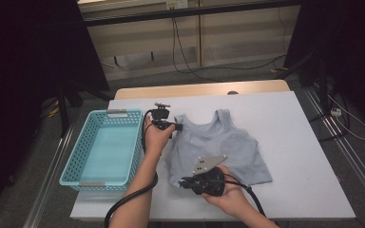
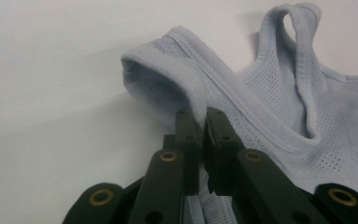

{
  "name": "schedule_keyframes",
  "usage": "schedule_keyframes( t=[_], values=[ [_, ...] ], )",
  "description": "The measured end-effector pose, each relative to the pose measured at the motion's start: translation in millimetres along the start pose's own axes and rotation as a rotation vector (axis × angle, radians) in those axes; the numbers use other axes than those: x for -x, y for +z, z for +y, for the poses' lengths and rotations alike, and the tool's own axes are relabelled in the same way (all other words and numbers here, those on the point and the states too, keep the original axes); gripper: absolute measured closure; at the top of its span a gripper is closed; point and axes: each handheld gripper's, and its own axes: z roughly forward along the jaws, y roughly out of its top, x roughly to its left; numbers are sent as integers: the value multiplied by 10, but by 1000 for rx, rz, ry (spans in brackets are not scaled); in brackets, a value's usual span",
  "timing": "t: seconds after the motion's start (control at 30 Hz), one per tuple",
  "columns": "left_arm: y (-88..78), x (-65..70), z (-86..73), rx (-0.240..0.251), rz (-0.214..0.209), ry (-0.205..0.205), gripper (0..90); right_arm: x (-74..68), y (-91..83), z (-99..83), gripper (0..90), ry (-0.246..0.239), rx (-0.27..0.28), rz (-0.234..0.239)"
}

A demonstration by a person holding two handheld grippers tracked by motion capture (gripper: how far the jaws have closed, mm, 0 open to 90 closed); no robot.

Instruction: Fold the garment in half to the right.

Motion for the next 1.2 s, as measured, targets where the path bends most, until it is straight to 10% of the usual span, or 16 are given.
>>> schedule_keyframes(
  t=[1.2],
  values=[
    [-297, -115, 71, -35, 72, -8, 856, -91, 119, 129, 836, -21, 26, 37]
  ],
)
